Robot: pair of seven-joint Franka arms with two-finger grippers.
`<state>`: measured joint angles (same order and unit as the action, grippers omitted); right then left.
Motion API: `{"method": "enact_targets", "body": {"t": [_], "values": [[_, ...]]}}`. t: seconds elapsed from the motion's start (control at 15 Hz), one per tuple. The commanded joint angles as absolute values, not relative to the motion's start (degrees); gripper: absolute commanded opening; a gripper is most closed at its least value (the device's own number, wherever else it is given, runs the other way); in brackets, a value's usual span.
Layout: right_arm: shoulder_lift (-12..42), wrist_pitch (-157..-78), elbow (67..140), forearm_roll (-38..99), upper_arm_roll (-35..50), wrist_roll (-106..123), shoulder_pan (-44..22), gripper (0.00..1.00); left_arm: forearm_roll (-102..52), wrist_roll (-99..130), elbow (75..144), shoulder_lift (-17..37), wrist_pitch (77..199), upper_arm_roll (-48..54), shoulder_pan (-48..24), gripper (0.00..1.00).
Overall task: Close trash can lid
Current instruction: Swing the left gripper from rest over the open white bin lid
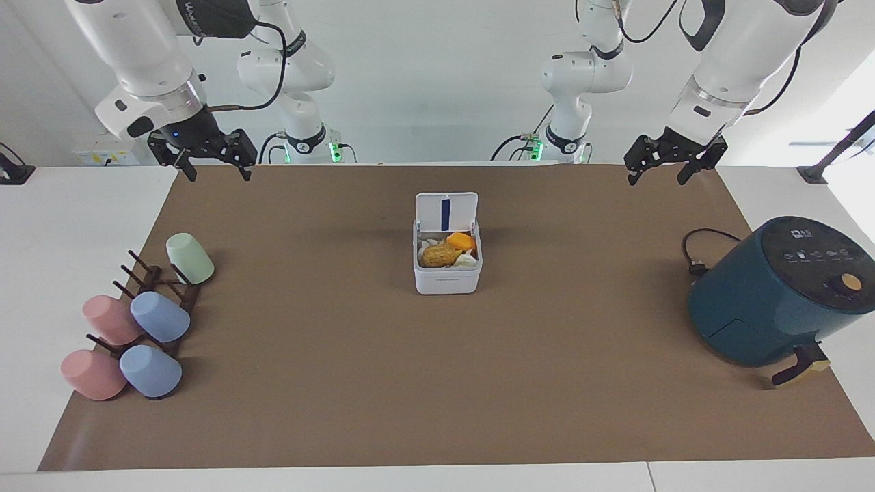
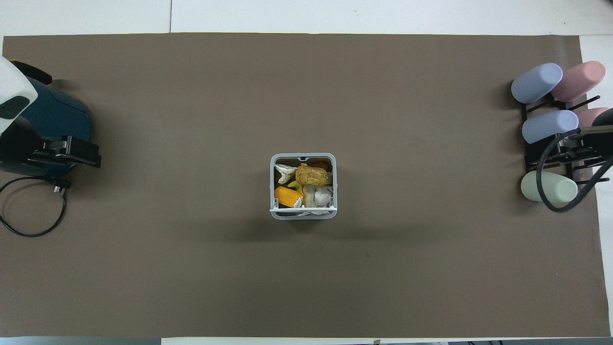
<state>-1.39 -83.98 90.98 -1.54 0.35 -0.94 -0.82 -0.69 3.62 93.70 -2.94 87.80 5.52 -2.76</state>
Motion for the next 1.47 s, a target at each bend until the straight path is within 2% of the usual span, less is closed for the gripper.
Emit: {"method": "enact_targets", "body": {"t": [0.0, 0.53, 0.6, 0.67, 0.73, 0.8, 0.93, 1.2, 1.4], "values": [[-1.76, -84.11, 91.41, -1.05, 0.7, -1.41, -0.26, 1.0, 0.62, 3.69, 94.13, -3.25, 87.45, 5.36, -3.34, 1.0], [-1.76, -84.11, 91.41, -1.05, 0.7, -1.41, -0.26, 1.0, 0.0, 4.83, 94.92, -3.69, 88.68, 5.71, -4.73, 1.0], [-1.76, -84.02, 91.41, -1.05, 0.7, -1.41, -0.26, 1.0, -0.35, 8.05, 95.79, -3.87, 89.9, 5.71, -7.27, 0.95], [-1.76, -84.11, 91.41, -1.05, 0.7, -1.41, -0.18, 1.0, -0.79, 12.7, 97.63, -4.82, 91.91, 5.8, -9.47, 0.64], [-1.76, -84.02, 91.41, -1.05, 0.7, -1.41, -0.26, 1.0, -1.66, 17.36, 99.82, -5.7, 93.93, 5.8, -12.71, 0.18], [-1.76, -84.11, 91.41, -1.05, 0.7, -1.41, -0.26, 1.0, -2.63, 20.62, 101.76, -6.58, 95.52, 5.8, -16.05, 0.0], [-1.76, -84.02, 91.41, -1.05, 0.7, -1.49, -0.18, 1.0, -3.6, 26.6, 104.58, -6.86, 97.81, 5.8, -23.86, 0.0], [-1.76, -84.02, 91.41, -1.05, 0.7, -1.41, -0.26, 1.0, -7.12, 32.24, 110.56, -7.03, 105.1, 5.8, -34.87, 0.0], [-1.76, -84.02, 91.41, -1.05, 0.7, -1.41, -0.18, 1.0, -7.12, 37.95, 111.18, -2.74, 112.22, 5.71, -41.03, 0.0]]}}
